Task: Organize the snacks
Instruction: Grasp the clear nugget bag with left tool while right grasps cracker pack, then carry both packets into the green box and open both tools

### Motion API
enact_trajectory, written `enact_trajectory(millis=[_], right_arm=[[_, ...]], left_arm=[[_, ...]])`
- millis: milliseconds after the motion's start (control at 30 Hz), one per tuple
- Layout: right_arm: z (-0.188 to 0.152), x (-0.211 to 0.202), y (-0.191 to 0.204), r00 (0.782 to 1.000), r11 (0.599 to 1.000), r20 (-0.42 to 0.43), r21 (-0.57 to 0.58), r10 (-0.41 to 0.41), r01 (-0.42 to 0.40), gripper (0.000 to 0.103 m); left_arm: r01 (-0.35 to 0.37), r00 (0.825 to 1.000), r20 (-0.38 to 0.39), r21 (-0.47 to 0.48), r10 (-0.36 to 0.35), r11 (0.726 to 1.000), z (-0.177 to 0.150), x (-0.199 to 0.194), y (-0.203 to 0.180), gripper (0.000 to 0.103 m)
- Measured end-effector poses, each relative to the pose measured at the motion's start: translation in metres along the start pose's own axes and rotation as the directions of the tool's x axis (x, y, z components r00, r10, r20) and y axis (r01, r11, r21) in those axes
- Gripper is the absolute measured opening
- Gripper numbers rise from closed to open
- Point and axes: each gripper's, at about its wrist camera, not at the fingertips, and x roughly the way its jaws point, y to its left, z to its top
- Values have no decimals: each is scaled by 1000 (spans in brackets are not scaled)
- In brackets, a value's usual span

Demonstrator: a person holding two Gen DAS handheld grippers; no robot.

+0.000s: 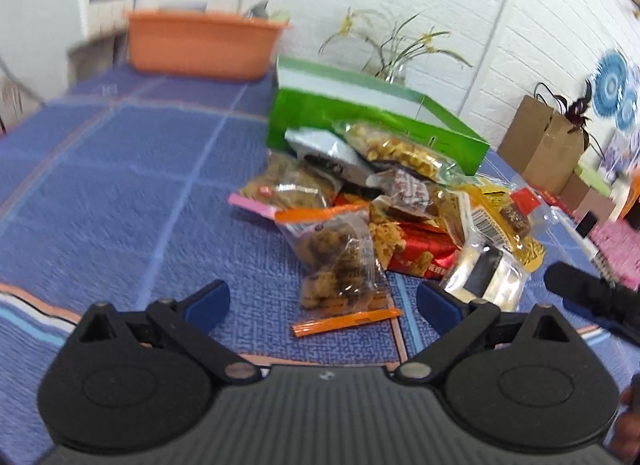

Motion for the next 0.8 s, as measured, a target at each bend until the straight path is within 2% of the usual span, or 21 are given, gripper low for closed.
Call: enact_trajectory(millis=[67, 100, 233, 333, 367, 400, 500, 633, 800], right_arm=[[-1, 7, -2, 1000, 999, -6, 39, 0, 0, 103], [0, 12, -3, 1000, 998, -19, 62, 5, -3, 103], [1, 38, -6, 992, 985, -106, 166, 67, -48, 103], [1, 47, 3, 985, 988, -131, 118, 111, -96, 103], [1, 52, 6, 979, 990, -165, 85, 123, -110, 57], [-1, 55, 6, 970, 988, -191, 77, 149, -136, 58], [-2, 51, 6, 952, 975, -211, 74, 221, -210, 51], [4, 34, 11, 946, 963, -189, -6, 264, -270, 36], [16, 24, 9, 931, 942, -168, -32, 323, -333, 34]], left_arm=[[-13, 1000, 18, 5, 13, 1000, 3, 5, -1, 97], [-20, 1000, 4, 10, 20, 1000, 5, 10, -2, 97], [-28, 1000, 8, 65, 28, 998, 6, 19, -11, 97], [-51, 998, 28, 147, 48, 988, -1, 23, -23, 95], [-60, 998, 40, 181, 54, 982, -3, 24, -26, 81], [-60, 998, 47, 214, 51, 975, -5, 24, -31, 48], [-48, 998, 50, 224, 38, 973, -7, 20, -33, 46], [-13, 999, 36, 154, 7, 988, -5, 8, -26, 44], [26, 998, 62, 84, -31, 996, -2, -15, -23, 44]])
